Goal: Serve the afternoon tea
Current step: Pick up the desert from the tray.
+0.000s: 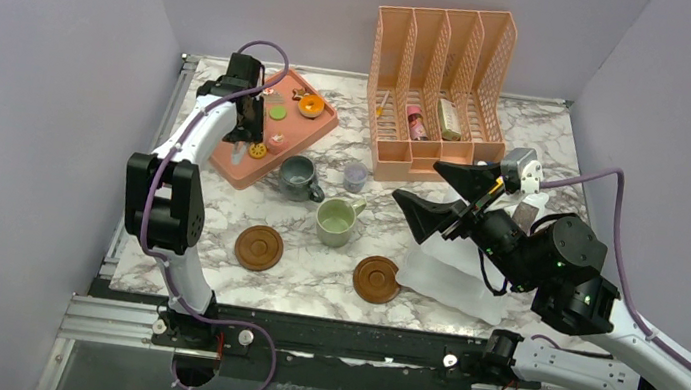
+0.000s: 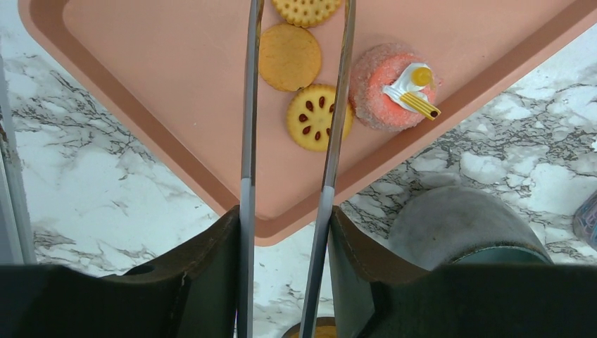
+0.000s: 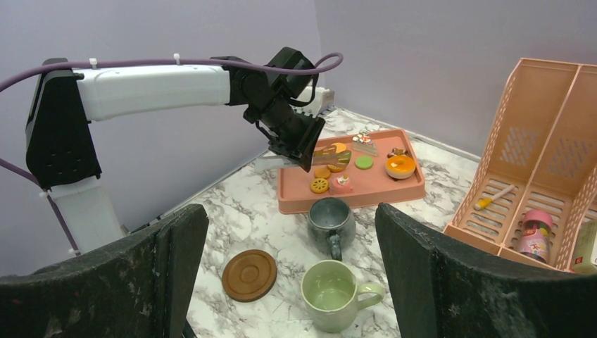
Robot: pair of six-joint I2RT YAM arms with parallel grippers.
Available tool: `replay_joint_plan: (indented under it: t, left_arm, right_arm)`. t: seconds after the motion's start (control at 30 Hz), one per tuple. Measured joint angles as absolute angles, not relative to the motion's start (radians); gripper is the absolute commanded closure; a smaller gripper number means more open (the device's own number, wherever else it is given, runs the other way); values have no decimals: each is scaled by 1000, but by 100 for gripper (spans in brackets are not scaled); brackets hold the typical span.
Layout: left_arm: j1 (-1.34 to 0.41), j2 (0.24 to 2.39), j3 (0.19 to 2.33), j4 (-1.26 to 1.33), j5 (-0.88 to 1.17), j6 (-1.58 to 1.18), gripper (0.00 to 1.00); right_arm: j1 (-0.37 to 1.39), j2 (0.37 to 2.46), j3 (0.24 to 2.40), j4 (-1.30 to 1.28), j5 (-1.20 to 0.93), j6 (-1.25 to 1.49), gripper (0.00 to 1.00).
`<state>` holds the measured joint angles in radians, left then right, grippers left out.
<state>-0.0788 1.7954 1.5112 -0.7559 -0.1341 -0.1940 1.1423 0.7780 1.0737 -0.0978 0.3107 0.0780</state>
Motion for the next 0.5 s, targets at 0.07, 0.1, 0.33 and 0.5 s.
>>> replay_joint_plan:
  t: [0.07,0.1,0.33,0.5]
  left_arm:
    - [-79,1795,1515,-760,-144,-194,56]
    - [-79,1795,1515,-762,-146,-194,56]
    - [-79,1795,1515,-773,-148,-195,54]
    - [-79,1795,1516,-785,-146,-194,53]
  right_arm:
    - [1142,778,1074,-98,311,78,5]
    - [1142,778,1074,-98,311,78,5]
    - [1142,778,1074,-97,311,77,5]
    - [1142,776,1074,-98,311,77,5]
